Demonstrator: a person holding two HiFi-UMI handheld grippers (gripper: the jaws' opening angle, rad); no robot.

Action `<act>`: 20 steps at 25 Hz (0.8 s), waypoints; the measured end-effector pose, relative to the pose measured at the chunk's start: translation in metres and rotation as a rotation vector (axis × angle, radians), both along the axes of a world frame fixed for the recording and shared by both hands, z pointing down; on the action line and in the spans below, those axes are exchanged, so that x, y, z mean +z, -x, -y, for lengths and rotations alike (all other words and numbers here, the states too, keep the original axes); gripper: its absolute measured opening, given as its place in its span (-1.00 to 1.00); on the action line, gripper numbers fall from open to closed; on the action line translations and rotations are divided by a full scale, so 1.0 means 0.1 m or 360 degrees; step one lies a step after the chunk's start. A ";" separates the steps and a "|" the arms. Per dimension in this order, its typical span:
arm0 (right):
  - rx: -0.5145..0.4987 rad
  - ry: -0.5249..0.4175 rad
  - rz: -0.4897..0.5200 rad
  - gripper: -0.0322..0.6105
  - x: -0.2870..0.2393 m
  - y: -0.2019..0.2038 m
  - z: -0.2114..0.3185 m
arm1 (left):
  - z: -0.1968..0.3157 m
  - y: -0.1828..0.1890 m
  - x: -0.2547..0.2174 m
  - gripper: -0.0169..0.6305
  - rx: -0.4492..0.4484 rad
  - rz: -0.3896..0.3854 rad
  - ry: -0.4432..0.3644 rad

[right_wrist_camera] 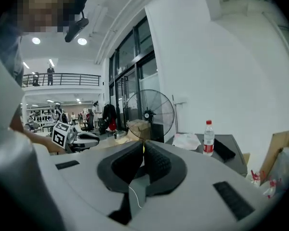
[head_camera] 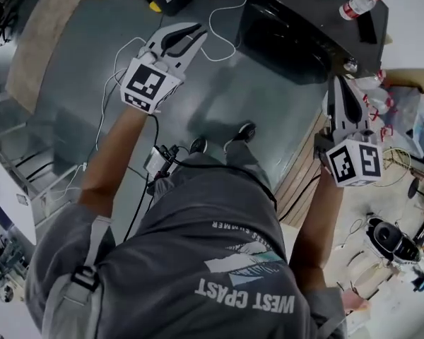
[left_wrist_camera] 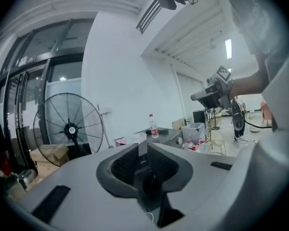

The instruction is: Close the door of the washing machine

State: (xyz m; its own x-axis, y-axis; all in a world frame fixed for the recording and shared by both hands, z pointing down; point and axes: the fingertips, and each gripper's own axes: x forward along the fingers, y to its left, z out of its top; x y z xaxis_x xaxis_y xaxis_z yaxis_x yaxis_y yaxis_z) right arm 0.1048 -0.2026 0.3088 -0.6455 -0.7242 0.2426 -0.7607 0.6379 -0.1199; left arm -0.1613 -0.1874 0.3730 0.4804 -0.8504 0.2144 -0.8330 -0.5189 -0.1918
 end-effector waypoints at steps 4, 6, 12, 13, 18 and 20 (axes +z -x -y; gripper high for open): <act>0.0026 -0.0113 0.0032 -0.80 -0.53 0.00 -0.38 | -0.32 0.17 -0.47 -0.73 0.0031 -0.0004 -0.0096; 0.0051 -0.0167 0.0039 -0.80 -0.76 0.00 -0.56 | -0.46 0.23 -0.74 -0.74 0.0053 -0.0047 -0.0156; 0.0100 -0.0273 -0.0018 -0.81 -1.24 0.08 -1.12 | -1.02 0.37 -1.50 -0.81 0.0118 -0.0183 -0.0304; 0.0111 -0.0292 -0.0052 -0.81 -1.29 0.07 -1.22 | -1.12 0.36 -1.62 -0.82 0.0128 -0.0236 -0.0330; 0.0152 -0.0349 -0.0113 -0.82 -1.48 0.06 -1.62 | -1.40 0.28 -1.94 -0.84 0.0231 -0.0581 -0.0279; 0.0167 -0.0358 -0.0119 -0.82 -1.52 0.08 -1.73 | -1.48 0.23 -1.97 -0.84 0.0276 -0.0619 -0.0267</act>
State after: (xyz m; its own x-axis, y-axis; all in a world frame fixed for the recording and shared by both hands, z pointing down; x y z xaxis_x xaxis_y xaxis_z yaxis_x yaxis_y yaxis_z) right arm 0.0972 -0.0291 0.1569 -0.5505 -0.8273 0.1120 -0.8254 0.5594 0.0753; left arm -0.1843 -0.0395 0.1759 0.6361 -0.7580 -0.1441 -0.7635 -0.6454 0.0246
